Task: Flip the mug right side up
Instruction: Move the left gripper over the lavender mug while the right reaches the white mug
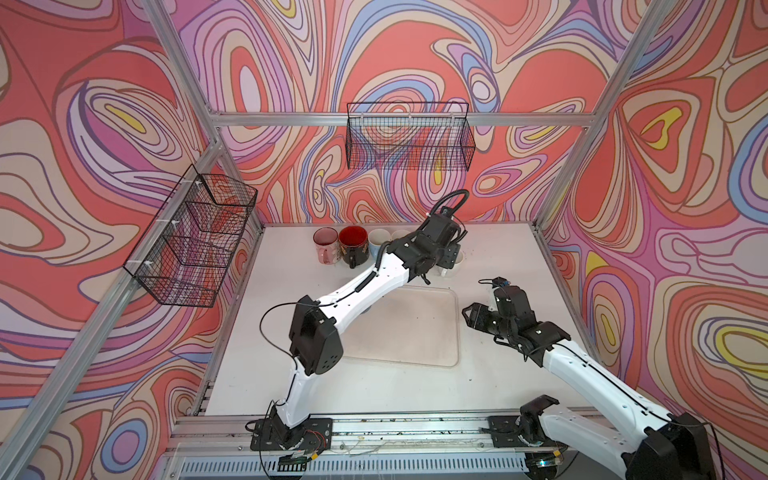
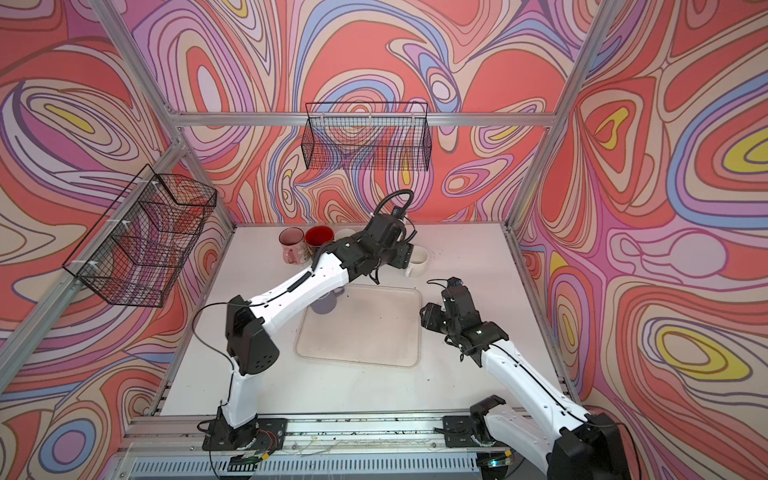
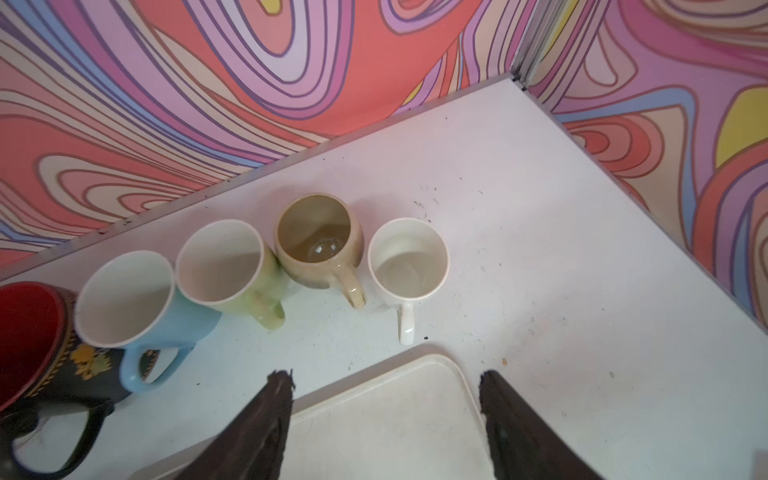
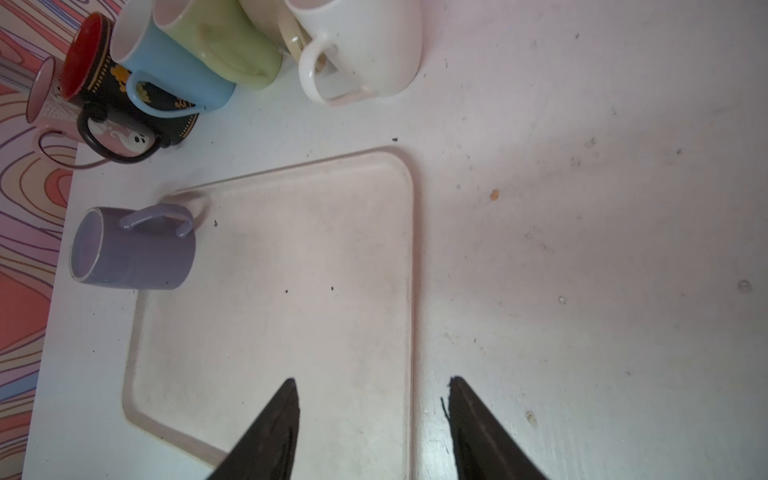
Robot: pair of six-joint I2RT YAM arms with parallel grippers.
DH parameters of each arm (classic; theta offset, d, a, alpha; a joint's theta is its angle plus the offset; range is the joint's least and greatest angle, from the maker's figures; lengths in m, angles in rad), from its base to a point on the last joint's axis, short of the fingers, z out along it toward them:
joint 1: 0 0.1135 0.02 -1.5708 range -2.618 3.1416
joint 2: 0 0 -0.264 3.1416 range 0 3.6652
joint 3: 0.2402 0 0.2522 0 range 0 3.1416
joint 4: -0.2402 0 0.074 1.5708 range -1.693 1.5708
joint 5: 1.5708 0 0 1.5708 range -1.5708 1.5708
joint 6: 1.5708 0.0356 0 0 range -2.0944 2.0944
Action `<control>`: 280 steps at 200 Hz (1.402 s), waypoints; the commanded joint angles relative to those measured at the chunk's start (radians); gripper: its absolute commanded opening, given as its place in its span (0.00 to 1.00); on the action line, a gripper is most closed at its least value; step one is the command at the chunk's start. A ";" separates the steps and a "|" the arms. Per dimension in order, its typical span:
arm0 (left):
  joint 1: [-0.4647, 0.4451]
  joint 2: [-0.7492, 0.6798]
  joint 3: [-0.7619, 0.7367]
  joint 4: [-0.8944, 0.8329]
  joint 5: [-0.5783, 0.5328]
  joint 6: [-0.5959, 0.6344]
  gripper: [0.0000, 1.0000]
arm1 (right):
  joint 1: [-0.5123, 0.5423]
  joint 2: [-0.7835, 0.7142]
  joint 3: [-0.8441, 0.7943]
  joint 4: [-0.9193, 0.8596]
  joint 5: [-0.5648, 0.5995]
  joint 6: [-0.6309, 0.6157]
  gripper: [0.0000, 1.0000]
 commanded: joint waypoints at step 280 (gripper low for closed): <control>-0.001 -1.179 -1.022 -0.348 -0.197 -0.020 0.93 | 0.075 0.910 0.771 -0.154 0.404 0.138 0.54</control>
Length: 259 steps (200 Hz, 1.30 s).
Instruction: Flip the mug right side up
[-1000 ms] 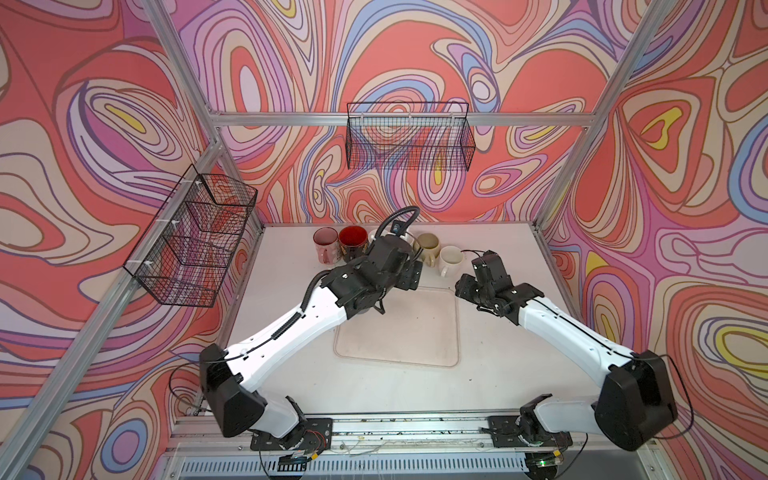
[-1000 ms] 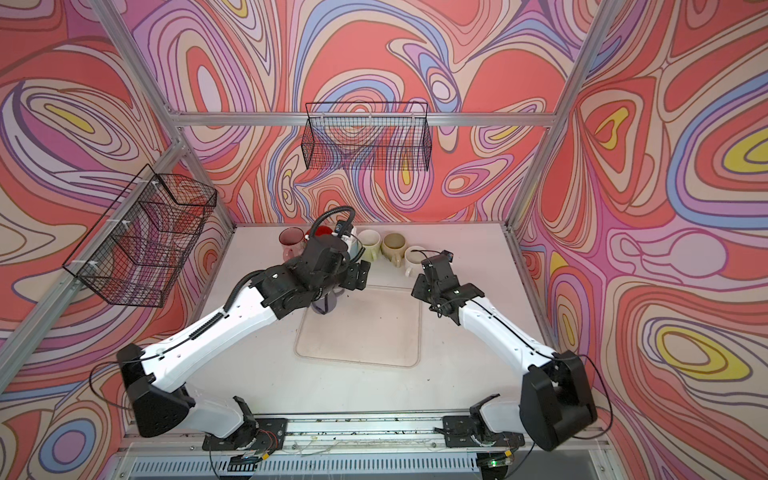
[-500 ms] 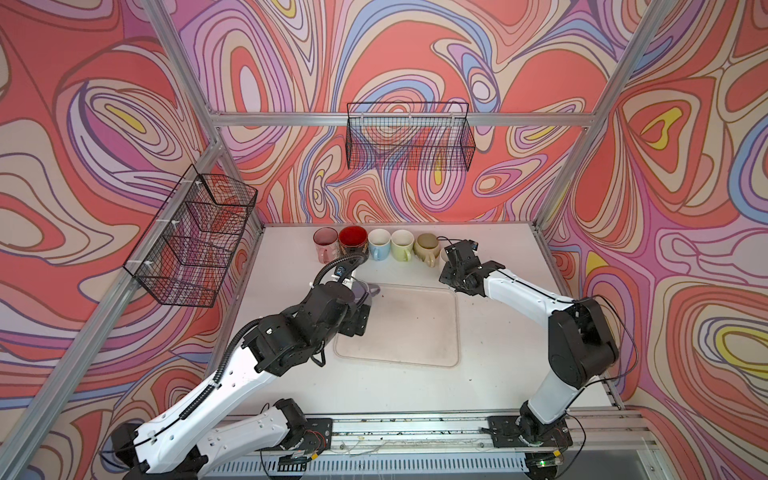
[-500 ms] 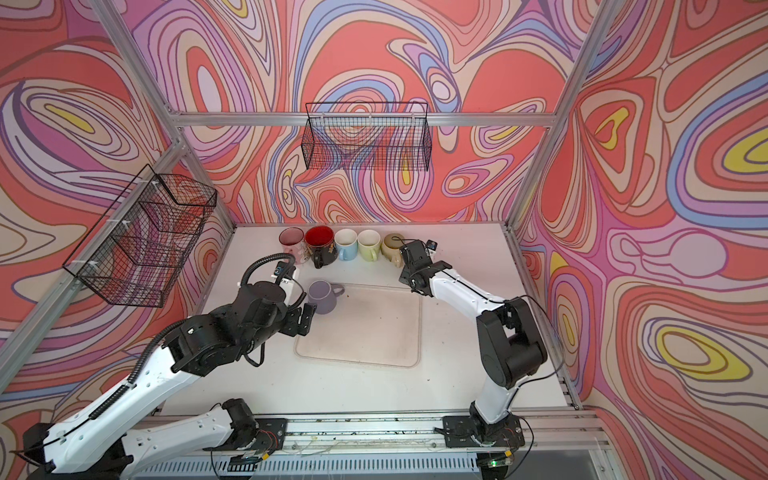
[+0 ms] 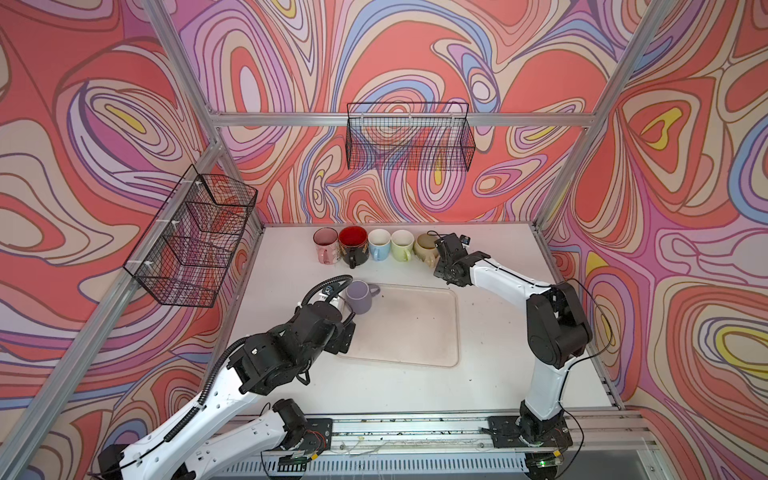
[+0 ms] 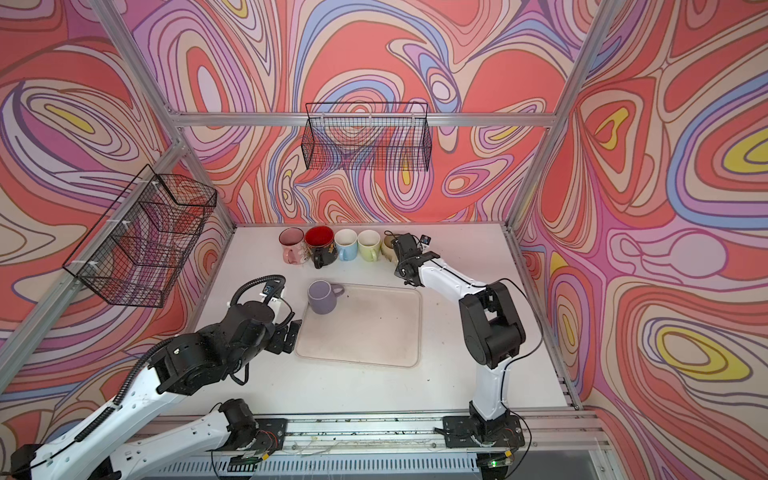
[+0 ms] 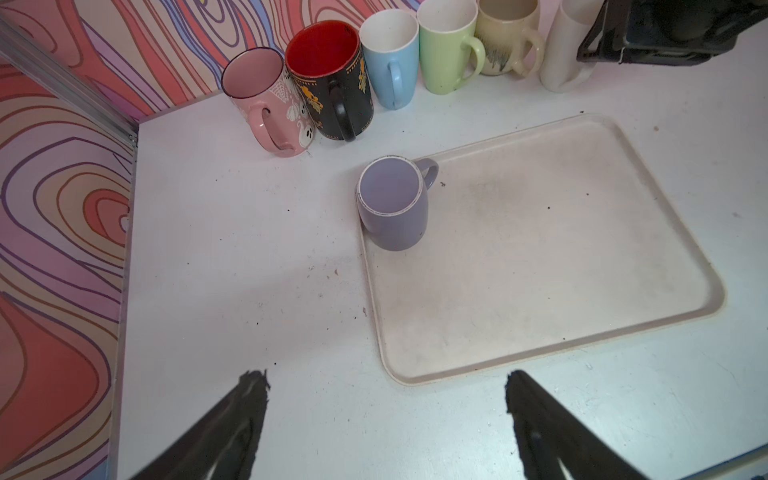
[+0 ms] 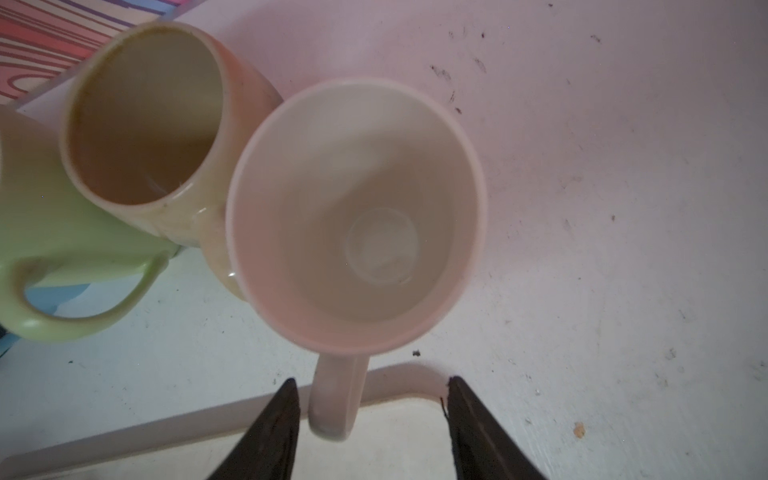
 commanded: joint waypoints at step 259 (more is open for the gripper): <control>-0.001 0.062 -0.034 0.005 0.019 0.014 0.93 | -0.072 0.083 0.074 -0.017 -0.022 -0.307 0.00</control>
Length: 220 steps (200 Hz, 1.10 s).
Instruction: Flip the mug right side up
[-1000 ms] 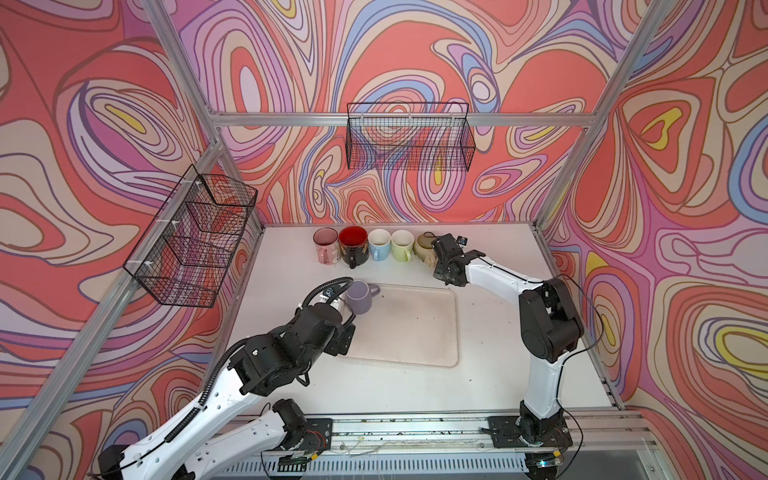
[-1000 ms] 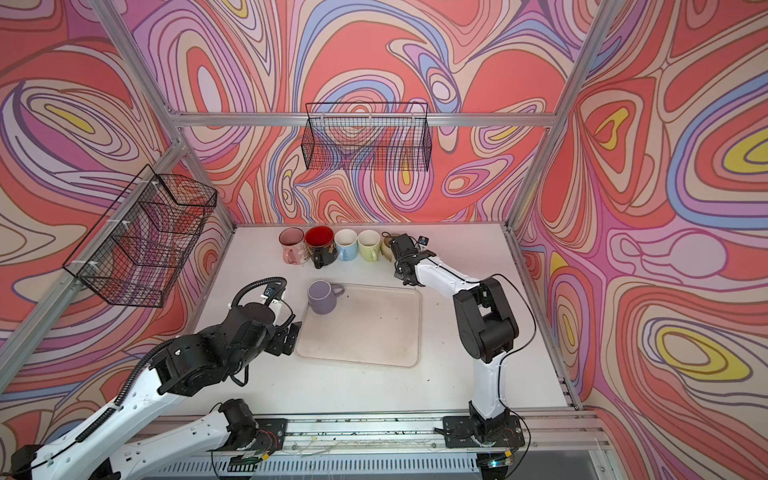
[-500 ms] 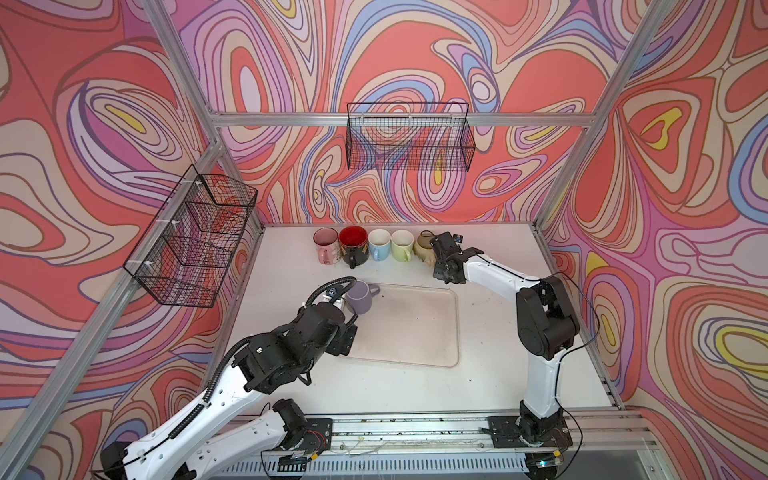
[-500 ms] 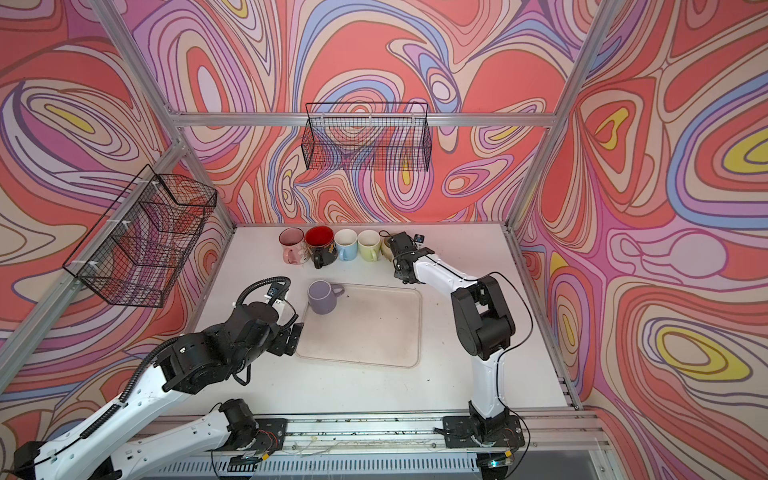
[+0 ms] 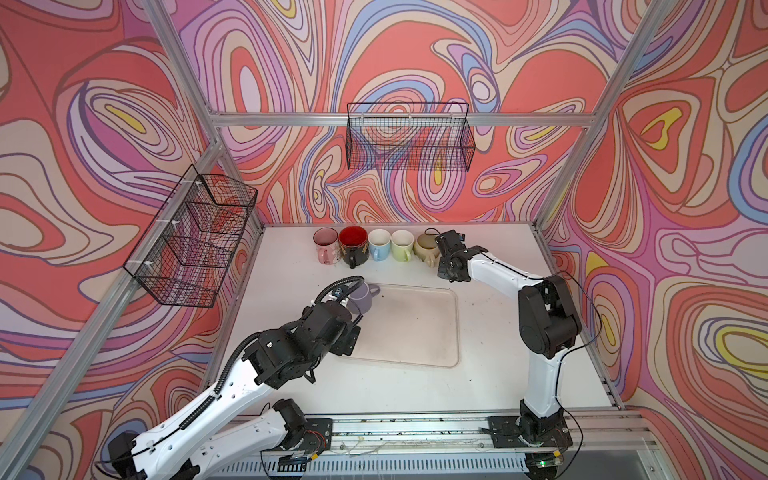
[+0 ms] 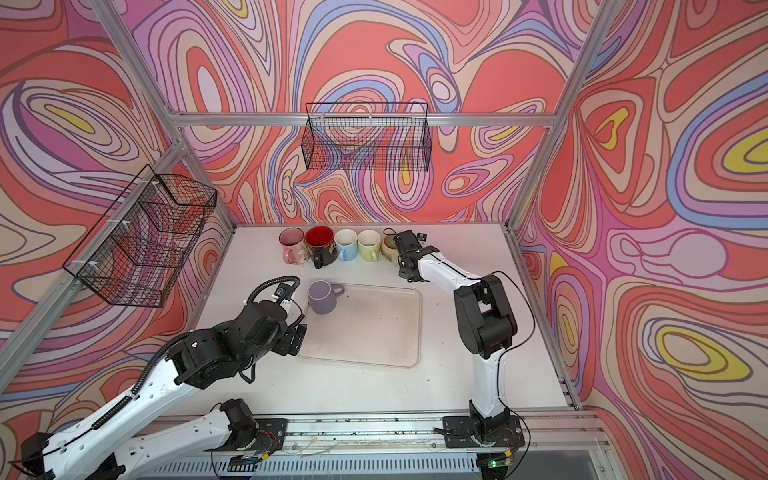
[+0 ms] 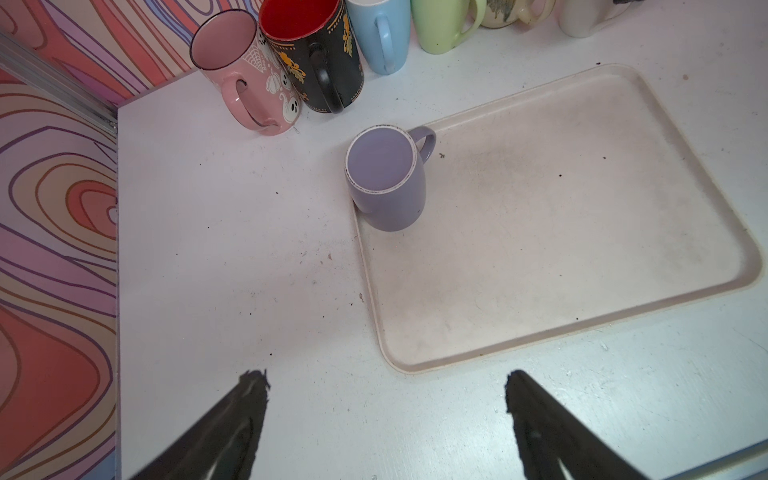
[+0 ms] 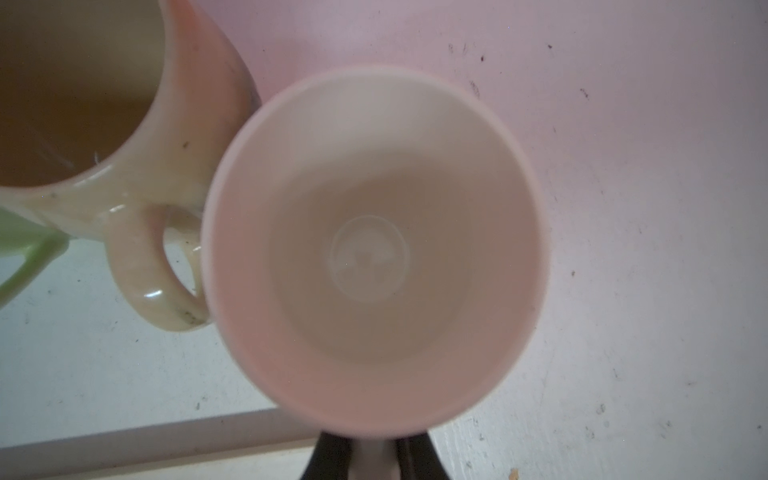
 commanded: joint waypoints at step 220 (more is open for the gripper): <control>0.054 0.091 -0.015 0.010 0.048 0.019 0.93 | -0.129 0.185 0.160 0.092 -0.125 -0.288 0.05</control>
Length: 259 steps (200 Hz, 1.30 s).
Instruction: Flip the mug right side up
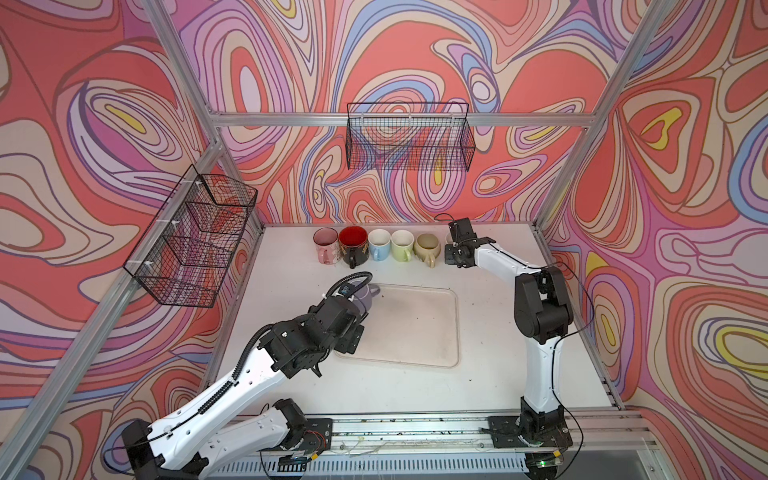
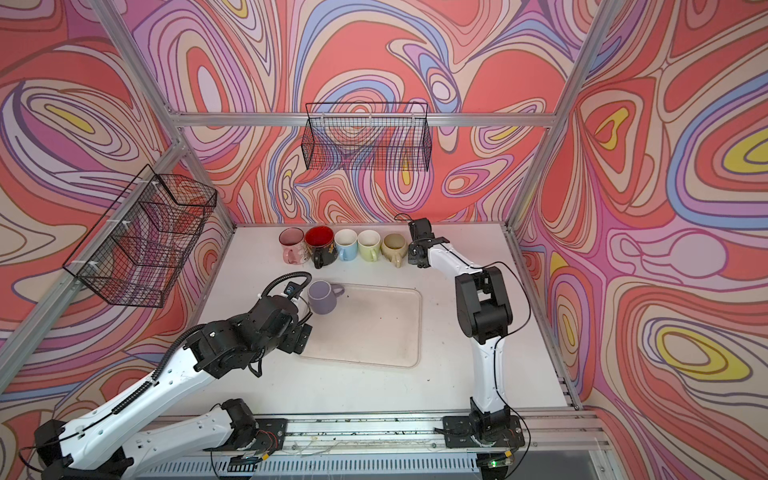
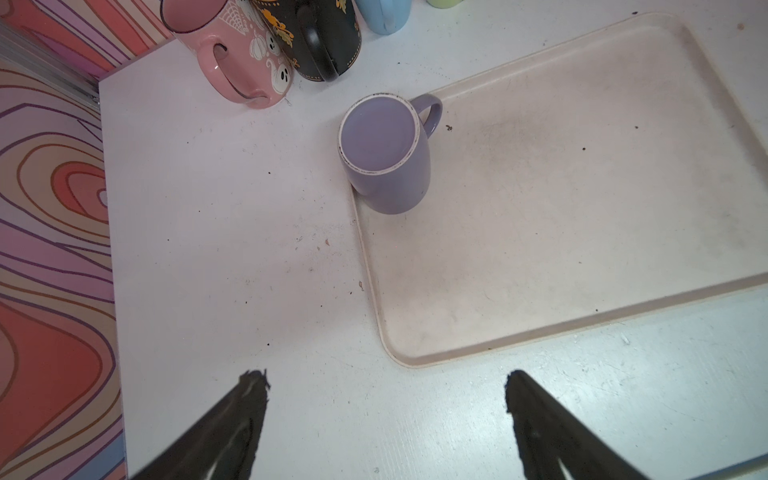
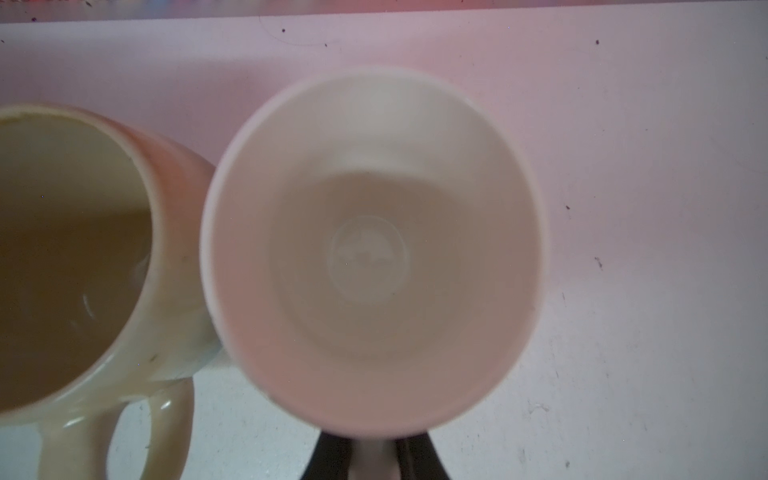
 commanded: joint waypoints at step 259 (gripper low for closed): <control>0.141 0.804 0.678 -0.165 0.055 0.029 0.07 | 0.094 -0.763 -0.830 0.331 -0.326 0.217 0.47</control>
